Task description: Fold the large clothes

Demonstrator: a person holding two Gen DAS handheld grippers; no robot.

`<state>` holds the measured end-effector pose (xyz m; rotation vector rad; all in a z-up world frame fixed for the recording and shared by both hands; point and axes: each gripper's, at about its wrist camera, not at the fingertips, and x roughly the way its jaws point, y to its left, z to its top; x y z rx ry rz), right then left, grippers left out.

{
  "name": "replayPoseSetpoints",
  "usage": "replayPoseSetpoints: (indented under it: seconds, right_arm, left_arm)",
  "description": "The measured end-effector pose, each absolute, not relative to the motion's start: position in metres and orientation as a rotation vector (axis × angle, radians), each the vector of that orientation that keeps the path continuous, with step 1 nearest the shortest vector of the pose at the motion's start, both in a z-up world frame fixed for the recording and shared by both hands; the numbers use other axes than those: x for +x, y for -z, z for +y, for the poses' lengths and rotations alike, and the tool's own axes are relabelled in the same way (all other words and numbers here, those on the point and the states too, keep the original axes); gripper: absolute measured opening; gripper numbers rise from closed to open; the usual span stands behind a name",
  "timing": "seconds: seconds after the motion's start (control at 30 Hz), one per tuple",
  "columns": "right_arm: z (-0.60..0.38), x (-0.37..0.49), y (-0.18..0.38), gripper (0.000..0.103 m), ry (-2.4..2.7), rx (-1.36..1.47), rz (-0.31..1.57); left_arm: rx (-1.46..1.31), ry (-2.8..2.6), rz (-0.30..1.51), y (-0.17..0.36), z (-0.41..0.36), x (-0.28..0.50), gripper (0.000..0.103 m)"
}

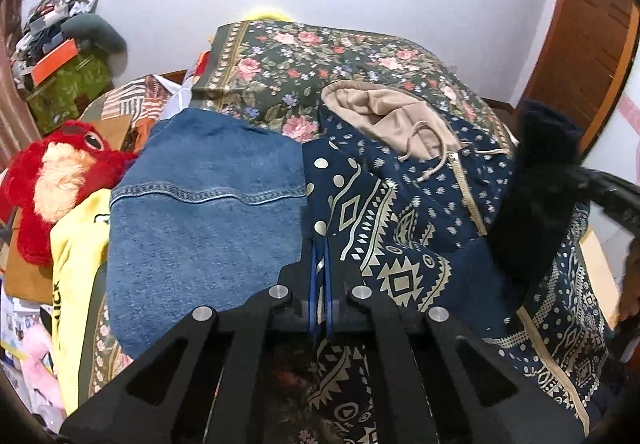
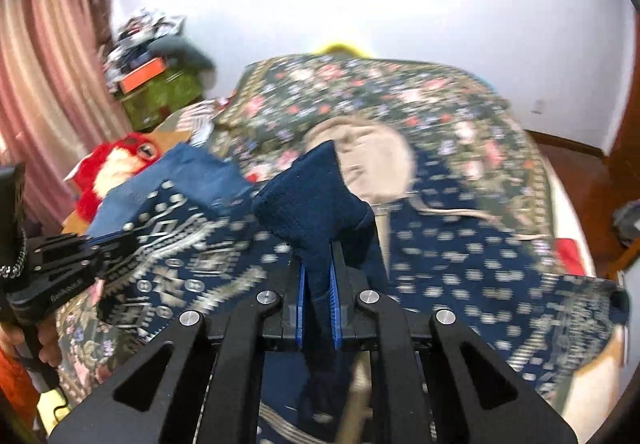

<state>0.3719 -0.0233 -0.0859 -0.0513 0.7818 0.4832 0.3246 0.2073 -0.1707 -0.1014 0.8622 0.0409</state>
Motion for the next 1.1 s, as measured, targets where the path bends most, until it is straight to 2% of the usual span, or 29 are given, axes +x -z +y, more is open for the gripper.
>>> replayPoseSetpoints:
  seconds: [0.23,0.6,0.7,0.77,0.8,0.83,0.9,0.97,1.03,1.1]
  right_arm:
    - [-0.086,0.384,0.098,0.009,-0.354,-0.002,0.842]
    - [-0.152,0.399,0.187,0.011,-0.336,0.094,1.156]
    - [-0.157,0.395,0.202,0.019,-0.317,0.077,1.239]
    - [-0.164,0.391,0.201,0.045,-0.299,0.076,1.247]
    - [-0.168,0.389,0.199,0.051,-0.292,0.070,1.249]
    - [-0.171,0.388,0.197,0.058,-0.293,0.066,1.252]
    - [-0.180,0.383,0.193,0.059,-0.305,0.055,1.260]
    - [-0.186,0.377,0.188,0.059,-0.313,0.026,1.267]
    - [-0.192,0.370,0.178,0.059,-0.318,0.003,1.256]
    - [-0.203,0.362,0.168,0.060,-0.326,-0.002,1.230]
  left_arm:
    - [-0.154,-0.152,0.931,0.197,0.221,0.332,0.003]
    - [-0.125,-0.270,0.953,0.210,0.216,0.339,0.008]
    - [-0.080,-0.274,0.968,0.210,0.210,0.339,0.009]
    - [-0.053,-0.276,0.981,0.208,0.207,0.338,0.011]
    - [-0.040,-0.274,0.991,0.206,0.204,0.337,0.012]
    - [-0.033,-0.268,0.997,0.206,0.203,0.336,0.018]
    - [-0.021,-0.246,1.013,0.202,0.198,0.332,0.035]
    - [-0.008,-0.239,1.018,0.198,0.192,0.327,0.062]
    - [0.022,-0.255,1.011,0.192,0.183,0.324,0.074]
    - [0.061,-0.256,0.990,0.182,0.172,0.320,0.080]
